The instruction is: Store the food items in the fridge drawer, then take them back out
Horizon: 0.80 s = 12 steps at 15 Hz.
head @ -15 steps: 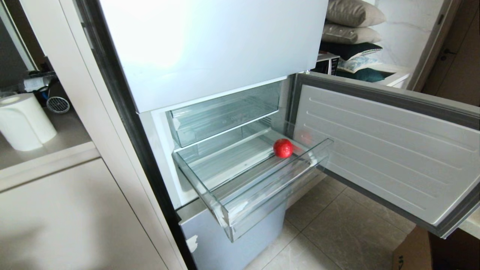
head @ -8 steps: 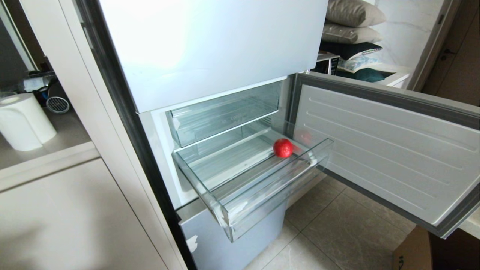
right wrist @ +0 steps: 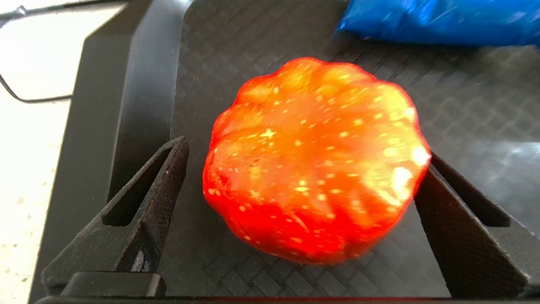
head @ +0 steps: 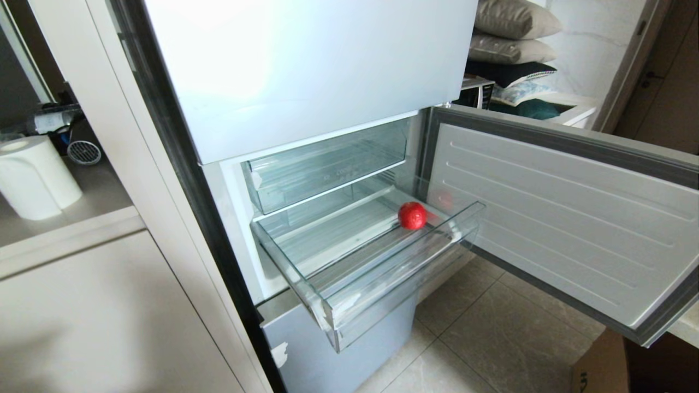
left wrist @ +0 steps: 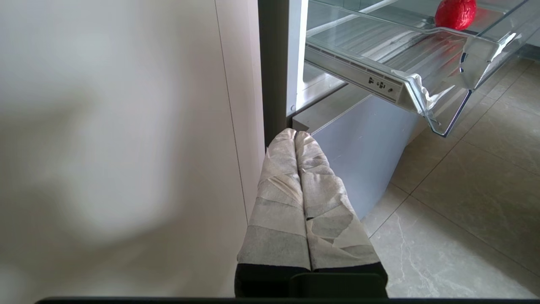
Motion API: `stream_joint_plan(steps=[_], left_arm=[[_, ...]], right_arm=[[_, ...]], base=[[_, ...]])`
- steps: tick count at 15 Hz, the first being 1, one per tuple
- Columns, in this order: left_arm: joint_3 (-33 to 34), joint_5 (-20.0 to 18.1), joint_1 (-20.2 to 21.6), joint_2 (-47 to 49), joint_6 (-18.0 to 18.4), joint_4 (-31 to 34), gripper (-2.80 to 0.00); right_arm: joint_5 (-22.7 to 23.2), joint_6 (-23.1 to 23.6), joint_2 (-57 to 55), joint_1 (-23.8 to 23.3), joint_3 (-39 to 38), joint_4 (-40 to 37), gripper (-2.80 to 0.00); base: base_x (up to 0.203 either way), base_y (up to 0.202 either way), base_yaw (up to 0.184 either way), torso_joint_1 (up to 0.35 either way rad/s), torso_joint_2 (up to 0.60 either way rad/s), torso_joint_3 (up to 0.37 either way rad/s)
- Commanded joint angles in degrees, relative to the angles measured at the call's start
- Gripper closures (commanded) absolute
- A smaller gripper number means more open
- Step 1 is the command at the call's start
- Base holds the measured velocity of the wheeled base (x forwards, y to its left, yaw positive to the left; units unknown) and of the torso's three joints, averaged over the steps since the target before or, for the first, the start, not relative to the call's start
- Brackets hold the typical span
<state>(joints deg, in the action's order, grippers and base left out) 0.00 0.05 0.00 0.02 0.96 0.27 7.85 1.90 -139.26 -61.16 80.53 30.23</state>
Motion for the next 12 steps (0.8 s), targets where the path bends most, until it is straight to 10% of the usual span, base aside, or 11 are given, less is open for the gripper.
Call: stream_joint_plan(steps=[1,3,4,12], left_arm=[[0.0,0.0,0.0,0.0,0.0,0.0,0.0],[0.0,0.0,0.0,0.0,0.0,0.0,0.0],[0.0,0.0,0.0,0.0,0.0,0.0,0.0],[0.0,0.0,0.0,0.0,0.0,0.0,0.0]], right_arm=[[0.1,0.0,-0.7,0.0,0.1,0.3,-2.8],[0.1,-0.1,-0.7,0.0,0.2,0.3,-2.8],[0.1,-0.1,-0.7,0.0,0.2,0.3,0.0],[0.8,-0.3,5.6,-1.4,-0.8,-2.8,0.0]], base=[[0.0,0.0,0.0,0.0,0.0,0.0],[0.0,0.0,0.0,0.0,0.0,0.0],[0.0,0.0,0.0,0.0,0.0,0.0],[0.0,0.0,0.0,0.0,0.0,0.0]])
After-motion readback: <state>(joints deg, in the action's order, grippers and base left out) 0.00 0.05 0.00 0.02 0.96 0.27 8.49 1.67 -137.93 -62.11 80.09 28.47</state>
